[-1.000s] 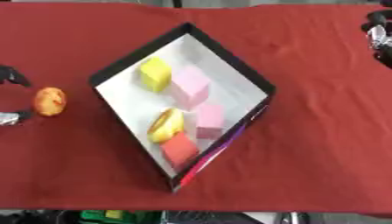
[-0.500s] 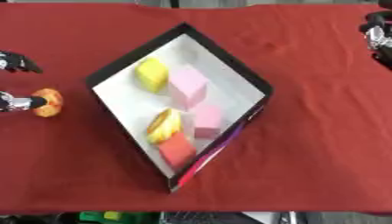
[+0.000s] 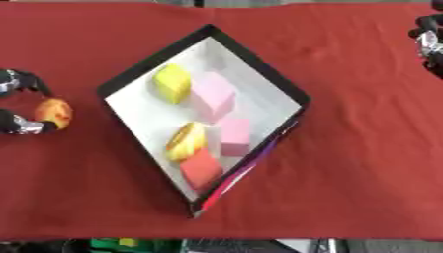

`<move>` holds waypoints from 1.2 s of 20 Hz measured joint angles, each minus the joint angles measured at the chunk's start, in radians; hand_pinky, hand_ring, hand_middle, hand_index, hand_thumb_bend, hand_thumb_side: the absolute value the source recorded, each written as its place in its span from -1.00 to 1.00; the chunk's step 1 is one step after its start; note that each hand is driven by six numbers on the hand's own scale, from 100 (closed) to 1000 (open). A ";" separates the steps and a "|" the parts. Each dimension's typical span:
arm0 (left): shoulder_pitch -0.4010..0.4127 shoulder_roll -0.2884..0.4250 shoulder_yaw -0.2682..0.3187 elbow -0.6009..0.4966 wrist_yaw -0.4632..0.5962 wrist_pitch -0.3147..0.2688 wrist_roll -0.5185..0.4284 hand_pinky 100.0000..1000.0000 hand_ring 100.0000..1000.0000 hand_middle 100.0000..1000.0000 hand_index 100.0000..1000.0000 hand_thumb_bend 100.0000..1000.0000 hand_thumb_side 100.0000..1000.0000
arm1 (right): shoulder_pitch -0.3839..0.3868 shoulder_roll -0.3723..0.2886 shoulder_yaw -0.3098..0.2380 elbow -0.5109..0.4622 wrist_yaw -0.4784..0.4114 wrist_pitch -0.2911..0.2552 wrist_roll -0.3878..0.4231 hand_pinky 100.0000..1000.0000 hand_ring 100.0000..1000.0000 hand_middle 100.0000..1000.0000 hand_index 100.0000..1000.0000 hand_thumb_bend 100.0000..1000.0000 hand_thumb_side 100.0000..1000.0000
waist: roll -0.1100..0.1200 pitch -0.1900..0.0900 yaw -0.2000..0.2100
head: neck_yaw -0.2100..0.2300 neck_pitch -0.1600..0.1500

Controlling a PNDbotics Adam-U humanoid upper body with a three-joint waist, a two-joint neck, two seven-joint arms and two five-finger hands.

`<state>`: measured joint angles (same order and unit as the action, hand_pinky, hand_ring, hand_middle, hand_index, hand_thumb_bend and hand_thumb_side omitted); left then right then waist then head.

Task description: Pick up objects on the table and place them in the box.

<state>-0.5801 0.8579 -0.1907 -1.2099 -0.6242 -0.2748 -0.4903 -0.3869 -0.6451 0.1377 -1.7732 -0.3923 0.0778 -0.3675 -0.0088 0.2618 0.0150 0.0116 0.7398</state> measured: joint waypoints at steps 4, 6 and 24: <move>-0.003 -0.014 -0.001 0.016 -0.011 0.001 0.026 0.64 0.62 0.51 0.48 -0.49 -0.07 | 0.000 0.000 0.003 0.000 0.000 0.000 0.001 0.91 0.37 0.25 0.58 -1.00 -0.80 | 0.000 0.000 0.000 | 0.002 -0.003; -0.007 -0.020 -0.001 0.021 -0.011 0.005 0.039 0.63 0.60 0.48 0.41 -0.55 -0.13 | 0.000 0.001 0.003 0.000 0.000 0.001 0.001 0.91 0.37 0.26 0.58 -1.00 -0.80 | 0.000 0.001 0.000 | 0.003 -0.003; -0.077 -0.021 0.013 -0.227 0.134 0.031 0.035 0.54 0.44 0.28 0.16 -1.00 -0.93 | 0.001 0.007 0.004 0.000 0.000 -0.003 0.001 0.91 0.37 0.26 0.58 -1.00 -0.81 | -0.005 0.001 0.010 | 0.004 -0.002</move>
<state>-0.6570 0.8365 -0.1781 -1.4366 -0.4900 -0.2439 -0.4549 -0.3856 -0.6380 0.1417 -1.7727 -0.3922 0.0751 -0.3662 -0.0141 0.2625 0.0246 0.0156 0.7377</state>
